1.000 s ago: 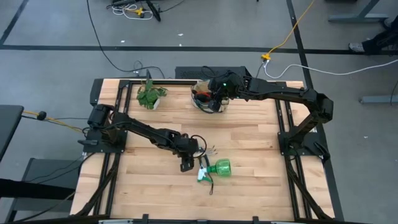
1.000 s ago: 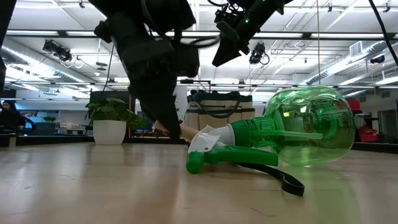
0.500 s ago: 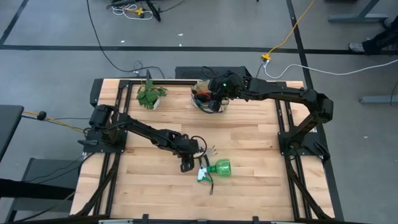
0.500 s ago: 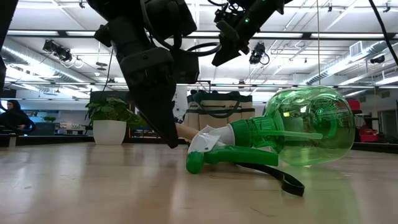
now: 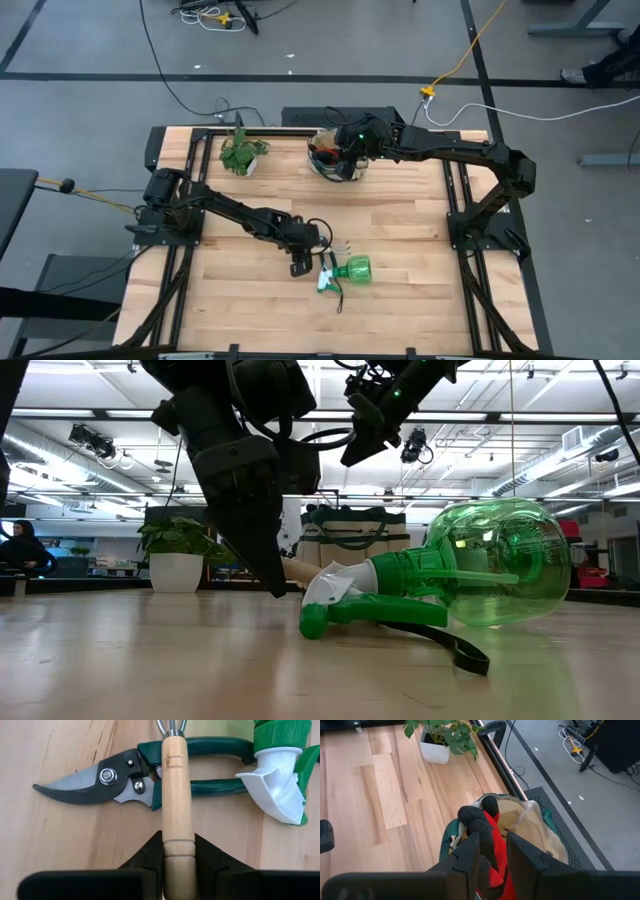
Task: Pick & Place Garden tools in Gardening bag
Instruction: Put the brown hand rake into the gardening bag
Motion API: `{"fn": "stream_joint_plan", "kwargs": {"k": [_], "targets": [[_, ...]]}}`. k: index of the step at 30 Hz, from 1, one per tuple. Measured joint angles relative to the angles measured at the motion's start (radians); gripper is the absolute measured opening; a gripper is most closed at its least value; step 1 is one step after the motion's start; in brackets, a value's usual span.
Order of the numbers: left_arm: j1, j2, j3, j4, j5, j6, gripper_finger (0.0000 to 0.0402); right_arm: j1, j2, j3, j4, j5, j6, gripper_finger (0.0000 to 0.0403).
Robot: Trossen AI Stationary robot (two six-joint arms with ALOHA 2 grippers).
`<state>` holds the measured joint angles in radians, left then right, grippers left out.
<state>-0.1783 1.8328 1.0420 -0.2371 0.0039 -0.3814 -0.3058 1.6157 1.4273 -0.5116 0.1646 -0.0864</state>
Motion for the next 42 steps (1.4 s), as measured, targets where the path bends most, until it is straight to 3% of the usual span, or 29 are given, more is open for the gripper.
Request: {"fn": "stream_joint_plan", "kwargs": {"k": [20,42], "targets": [[0.000,-0.049,0.000,-0.019,-0.047,0.001,0.0067,0.000,0.000,0.000,-0.001,0.001,0.000,0.0098],[-0.028,-0.406,0.000,-0.253,-0.415,0.007,0.0067,0.000,0.000,0.000,-0.005,0.003,0.001,0.0098]]}}
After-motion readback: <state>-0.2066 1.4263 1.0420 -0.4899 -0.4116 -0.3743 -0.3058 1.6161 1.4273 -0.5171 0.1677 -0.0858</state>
